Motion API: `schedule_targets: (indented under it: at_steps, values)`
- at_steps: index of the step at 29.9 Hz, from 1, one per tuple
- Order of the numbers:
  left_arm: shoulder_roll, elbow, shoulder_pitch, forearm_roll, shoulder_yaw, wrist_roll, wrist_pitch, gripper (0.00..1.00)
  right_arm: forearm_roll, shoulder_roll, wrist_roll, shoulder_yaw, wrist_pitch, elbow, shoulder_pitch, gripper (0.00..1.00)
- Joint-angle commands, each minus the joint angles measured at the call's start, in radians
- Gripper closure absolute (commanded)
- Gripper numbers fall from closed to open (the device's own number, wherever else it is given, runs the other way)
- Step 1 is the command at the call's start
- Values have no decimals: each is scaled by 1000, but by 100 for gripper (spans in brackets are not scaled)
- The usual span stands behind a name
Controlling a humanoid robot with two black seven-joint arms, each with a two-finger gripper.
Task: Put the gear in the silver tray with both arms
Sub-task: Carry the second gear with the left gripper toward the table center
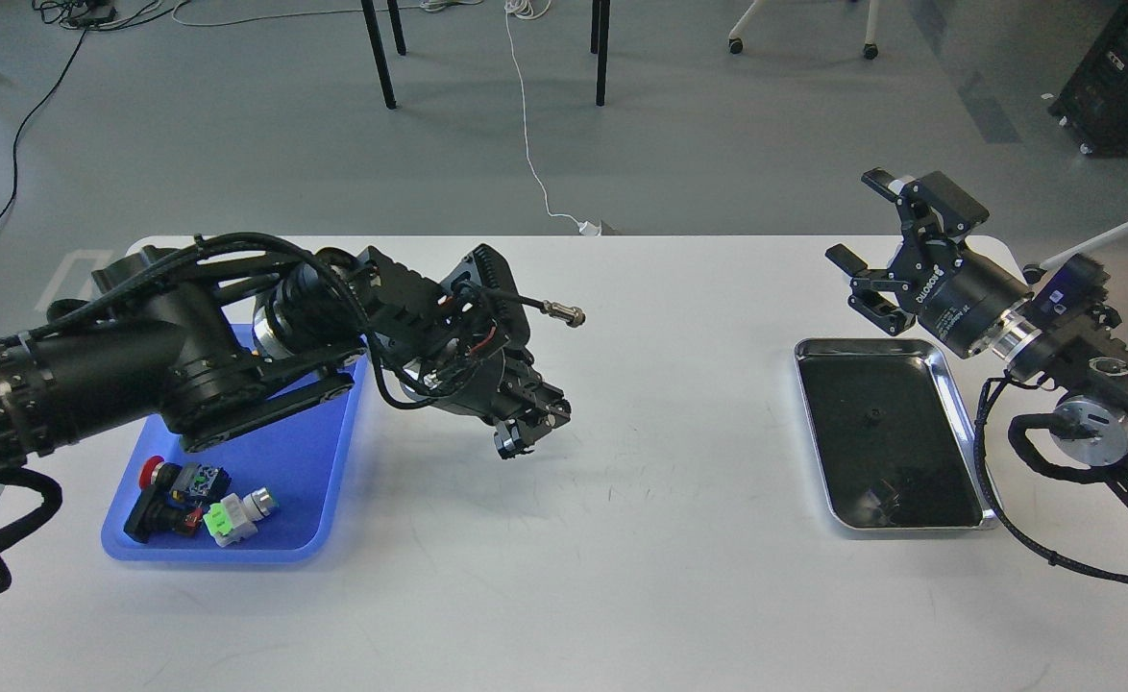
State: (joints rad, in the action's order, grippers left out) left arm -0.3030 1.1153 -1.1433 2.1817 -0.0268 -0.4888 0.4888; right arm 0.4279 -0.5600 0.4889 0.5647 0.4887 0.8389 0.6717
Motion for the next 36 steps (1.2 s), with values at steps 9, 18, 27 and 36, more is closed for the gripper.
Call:
schedule_targets:
  at_steps: [9, 18, 27, 36]
  values:
    - [160, -77, -3, 0, 68, 0, 0, 84, 0, -8, 0, 0, 0, -3, -4, 3]
    - [232, -101, -4, 0, 100, 0, 0, 83, 0, -6, 0, 0, 0, -3, -4, 3]
    - [246, -106, -1, 0, 117, 0, 0, 81, 2, -6, 0, 0, 0, -3, -4, 3]
    - [281, -104, -4, 0, 116, 0, 0, 80, 0, -6, 0, 0, 0, -1, -6, 3]
